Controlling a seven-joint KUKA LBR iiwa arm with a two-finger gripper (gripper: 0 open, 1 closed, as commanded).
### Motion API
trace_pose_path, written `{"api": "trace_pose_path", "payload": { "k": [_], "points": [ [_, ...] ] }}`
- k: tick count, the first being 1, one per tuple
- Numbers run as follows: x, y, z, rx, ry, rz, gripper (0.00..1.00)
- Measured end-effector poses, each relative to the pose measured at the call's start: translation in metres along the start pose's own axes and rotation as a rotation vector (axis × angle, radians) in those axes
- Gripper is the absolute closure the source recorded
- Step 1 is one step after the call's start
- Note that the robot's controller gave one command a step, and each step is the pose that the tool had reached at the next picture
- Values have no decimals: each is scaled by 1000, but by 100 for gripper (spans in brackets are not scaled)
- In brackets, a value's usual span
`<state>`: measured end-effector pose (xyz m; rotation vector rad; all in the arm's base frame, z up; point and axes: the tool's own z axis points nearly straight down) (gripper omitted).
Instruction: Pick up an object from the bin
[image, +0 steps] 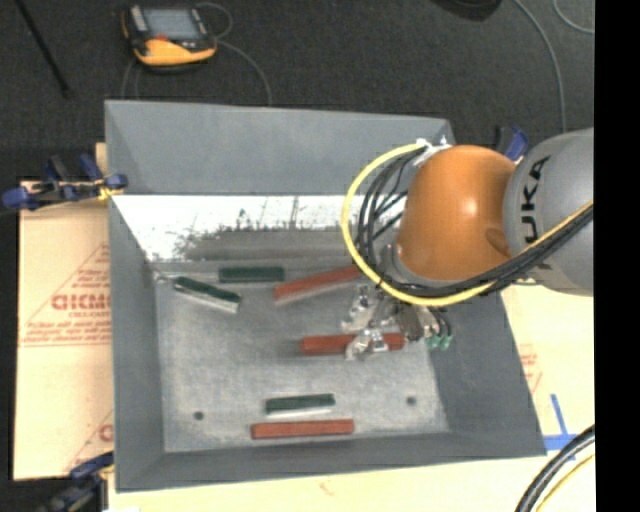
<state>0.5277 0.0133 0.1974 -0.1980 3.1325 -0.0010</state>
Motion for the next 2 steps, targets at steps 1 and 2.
{"api": "trace_pose_path", "payload": {
  "k": [1, 2],
  "points": [
    [0, 0, 0, 0, 0, 0, 100],
    [-3, -5, -46, -1, 7, -16, 100]
  ]
}}
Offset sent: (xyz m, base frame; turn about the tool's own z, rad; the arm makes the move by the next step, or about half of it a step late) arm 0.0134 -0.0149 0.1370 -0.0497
